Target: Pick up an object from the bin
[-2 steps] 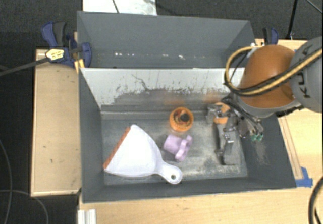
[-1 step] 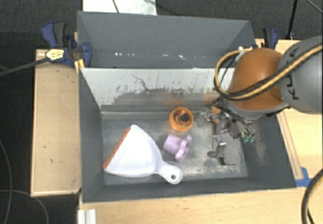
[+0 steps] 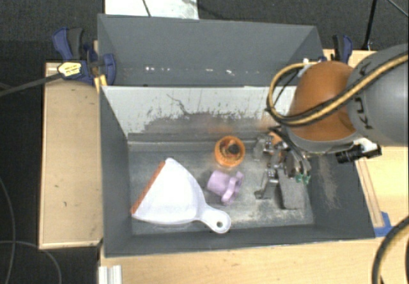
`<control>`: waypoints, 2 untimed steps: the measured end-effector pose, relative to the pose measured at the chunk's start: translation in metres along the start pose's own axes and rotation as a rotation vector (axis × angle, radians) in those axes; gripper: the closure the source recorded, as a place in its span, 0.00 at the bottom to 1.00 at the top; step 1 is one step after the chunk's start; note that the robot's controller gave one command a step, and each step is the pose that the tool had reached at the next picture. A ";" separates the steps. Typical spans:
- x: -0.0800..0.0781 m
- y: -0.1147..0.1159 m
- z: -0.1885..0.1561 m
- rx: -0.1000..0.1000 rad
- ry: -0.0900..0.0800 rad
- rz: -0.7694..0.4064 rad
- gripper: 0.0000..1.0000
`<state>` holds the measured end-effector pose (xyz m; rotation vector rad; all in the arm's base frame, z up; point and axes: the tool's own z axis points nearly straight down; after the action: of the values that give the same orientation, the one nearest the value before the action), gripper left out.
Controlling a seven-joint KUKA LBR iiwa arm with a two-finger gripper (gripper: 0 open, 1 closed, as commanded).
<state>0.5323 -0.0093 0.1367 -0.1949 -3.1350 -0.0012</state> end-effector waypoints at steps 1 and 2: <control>-0.006 0.010 0.014 0.000 -0.001 0.190 0.00; -0.002 0.016 0.033 0.000 -0.002 0.043 0.00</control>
Offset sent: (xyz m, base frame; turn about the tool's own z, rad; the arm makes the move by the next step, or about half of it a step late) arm -0.0025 0.0268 -0.0667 0.2457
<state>0.5367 0.0062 0.1034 -0.2632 -3.1321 -0.0005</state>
